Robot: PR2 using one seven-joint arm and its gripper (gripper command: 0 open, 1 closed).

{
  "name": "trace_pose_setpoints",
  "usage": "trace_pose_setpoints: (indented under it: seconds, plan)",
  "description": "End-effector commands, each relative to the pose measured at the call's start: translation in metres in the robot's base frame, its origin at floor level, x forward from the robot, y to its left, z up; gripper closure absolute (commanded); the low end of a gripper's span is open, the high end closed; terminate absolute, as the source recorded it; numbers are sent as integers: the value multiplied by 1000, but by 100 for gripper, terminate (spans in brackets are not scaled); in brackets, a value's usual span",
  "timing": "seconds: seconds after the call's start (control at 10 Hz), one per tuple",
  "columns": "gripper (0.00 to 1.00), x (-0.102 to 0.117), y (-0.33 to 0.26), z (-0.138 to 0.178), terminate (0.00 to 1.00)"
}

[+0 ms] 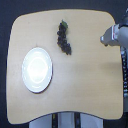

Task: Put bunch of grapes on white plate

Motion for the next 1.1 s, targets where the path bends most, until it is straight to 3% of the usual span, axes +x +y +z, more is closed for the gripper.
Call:
trace_pose_setpoints:
  seconds: [0.0,0.4,0.7,1.0]
  plan:
    - [0,1,1,0,0]
    - [0,21,27,2,0]
    - [0,49,55,-1,0]
    - [0,66,109,-13,0]
